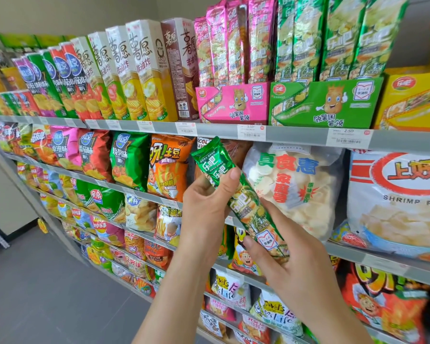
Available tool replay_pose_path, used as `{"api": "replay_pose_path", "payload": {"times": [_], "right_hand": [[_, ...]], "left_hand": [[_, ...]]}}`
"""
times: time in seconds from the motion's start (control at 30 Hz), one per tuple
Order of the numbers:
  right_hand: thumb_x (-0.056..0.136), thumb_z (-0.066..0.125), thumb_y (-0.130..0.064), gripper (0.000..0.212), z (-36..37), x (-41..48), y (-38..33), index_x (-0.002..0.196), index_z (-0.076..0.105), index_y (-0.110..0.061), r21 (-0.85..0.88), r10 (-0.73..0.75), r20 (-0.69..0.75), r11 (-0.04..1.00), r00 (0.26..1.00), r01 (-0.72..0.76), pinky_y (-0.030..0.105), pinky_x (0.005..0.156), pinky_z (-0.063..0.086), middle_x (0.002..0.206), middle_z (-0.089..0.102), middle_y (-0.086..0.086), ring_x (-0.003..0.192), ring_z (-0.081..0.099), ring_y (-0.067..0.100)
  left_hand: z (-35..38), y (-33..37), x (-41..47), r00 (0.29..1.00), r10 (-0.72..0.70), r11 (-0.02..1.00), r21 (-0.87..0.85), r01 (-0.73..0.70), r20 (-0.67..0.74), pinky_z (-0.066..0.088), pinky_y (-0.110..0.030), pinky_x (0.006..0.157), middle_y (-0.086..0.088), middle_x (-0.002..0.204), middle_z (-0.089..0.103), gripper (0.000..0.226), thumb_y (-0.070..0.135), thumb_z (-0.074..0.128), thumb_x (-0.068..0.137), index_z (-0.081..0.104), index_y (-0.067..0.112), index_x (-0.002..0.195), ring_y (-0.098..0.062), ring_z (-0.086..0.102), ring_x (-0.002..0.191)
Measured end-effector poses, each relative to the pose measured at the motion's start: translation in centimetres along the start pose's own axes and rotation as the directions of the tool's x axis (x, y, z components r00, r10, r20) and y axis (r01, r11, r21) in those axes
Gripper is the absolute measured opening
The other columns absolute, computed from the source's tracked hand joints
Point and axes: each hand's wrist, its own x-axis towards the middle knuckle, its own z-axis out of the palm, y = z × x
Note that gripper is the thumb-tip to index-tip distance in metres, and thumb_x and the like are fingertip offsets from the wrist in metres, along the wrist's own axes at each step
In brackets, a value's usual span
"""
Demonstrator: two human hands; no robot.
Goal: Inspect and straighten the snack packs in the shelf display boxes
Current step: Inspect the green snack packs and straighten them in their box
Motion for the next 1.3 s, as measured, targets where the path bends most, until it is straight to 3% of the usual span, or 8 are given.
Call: {"api": "replay_pose_path", "payload": {"times": [0.27,0.4,0.53,0.67,0.77,0.9,1.07,1.3], "right_hand": [[0.084,0.056,-0.066,0.065,0.0,0.5,0.3,0.143,0.039,-0.043,0.072,0.013,0.030,0.997,0.999,-0.015,0.031,0.089,0.054,0.121,0.065,-0.021,0.108,0.062,0.000],[0.093,0.052,-0.057,0.049,-0.3,0.9,1.0,0.140,0.042,-0.049,0.380,-0.023,0.164,0.924,0.986,-0.041,0.005,0.088,0.042,0.129,0.057,-0.032,0.113,0.057,-0.009],[0.091,0.054,-0.058,0.038,-1.0,0.9,1.5,0.129,0.054,-0.050,0.580,0.013,0.357,0.780,0.934,-0.233,0.018,0.069,0.053,0.106,0.069,-0.004,0.085,0.069,0.007],[0.092,0.046,-0.061,0.031,0.0,0.5,0.8,0.122,0.051,-0.054,0.422,0.033,0.187,0.900,0.982,-0.111,0.033,0.055,0.049,0.076,0.061,-0.007,0.060,0.057,0.015],[0.097,0.045,-0.053,0.030,0.8,0.3,0.6,0.126,0.047,-0.049,0.277,-0.003,0.050,0.961,0.999,-0.011,0.014,0.068,0.046,0.096,0.064,-0.017,0.086,0.063,0.003],[0.097,0.038,-0.055,0.050,0.8,0.1,0.5,0.142,0.039,-0.033,0.011,-0.039,0.010,0.999,0.999,0.039,0.025,0.077,0.045,0.107,0.055,-0.013,0.094,0.057,0.005],[0.101,0.028,-0.051,0.048,0.8,-0.6,0.2,0.147,0.031,-0.039,0.173,-0.012,0.059,0.985,0.998,0.002,0.005,0.091,0.035,0.125,0.048,-0.019,0.112,0.048,-0.010],[0.103,0.032,-0.039,0.046,0.7,-0.1,-0.3,0.147,0.035,-0.031,0.211,0.021,-0.024,0.977,0.999,-0.015,0.005,0.090,0.034,0.122,0.051,-0.015,0.113,0.049,-0.003]], "left_hand": [[0.5,-1.5,-1.2,0.999,-0.023,1.000,0.012,0.023,0.037,0.058,-0.031,0.072,-0.009,0.092,0.075,0.022,0.031,0.077,0.072,0.075,0.016,0.088,-0.020,0.071,0.083],[0.3,-0.8,-0.7,0.998,0.061,0.998,0.005,-0.061,0.004,0.055,-0.027,0.069,-0.003,0.086,0.075,0.020,0.028,0.075,0.074,0.073,0.016,0.090,-0.015,0.070,0.077],[0.1,-0.2,-0.2,0.996,0.089,0.992,-0.084,-0.090,-0.019,0.052,-0.019,0.061,0.005,0.072,0.068,0.016,0.026,0.066,0.080,0.065,0.012,0.088,-0.007,0.063,0.065],[0.5,-0.2,-0.3,0.999,0.022,0.990,-0.141,-0.025,-0.024,0.049,-0.039,0.087,-0.016,0.102,0.064,0.041,0.031,0.062,0.087,0.061,-0.001,0.113,-0.027,0.058,0.093],[0.5,-0.2,-0.3,0.999,0.006,0.996,-0.093,-0.010,-0.048,0.052,-0.027,0.078,0.001,0.088,0.069,0.041,0.043,0.066,0.083,0.065,0.010,0.106,-0.014,0.063,0.083],[0.3,0.0,-0.5,0.994,0.027,1.000,0.001,-0.027,-0.102,0.051,-0.025,0.064,-0.004,0.075,0.057,0.029,0.045,0.068,0.083,0.068,0.017,0.090,-0.019,0.054,0.072],[0.3,0.2,-0.7,0.992,0.079,0.997,-0.001,-0.079,-0.103,0.056,-0.028,0.066,0.001,0.073,0.064,0.011,0.035,0.073,0.078,0.070,0.024,0.079,-0.014,0.061,0.070],[0.5,-0.8,-1.6,1.000,0.021,0.999,0.025,-0.021,0.021,0.057,-0.034,0.078,-0.006,0.093,0.073,0.022,0.023,0.074,0.081,0.067,0.012,0.099,-0.025,0.071,0.090]]}}
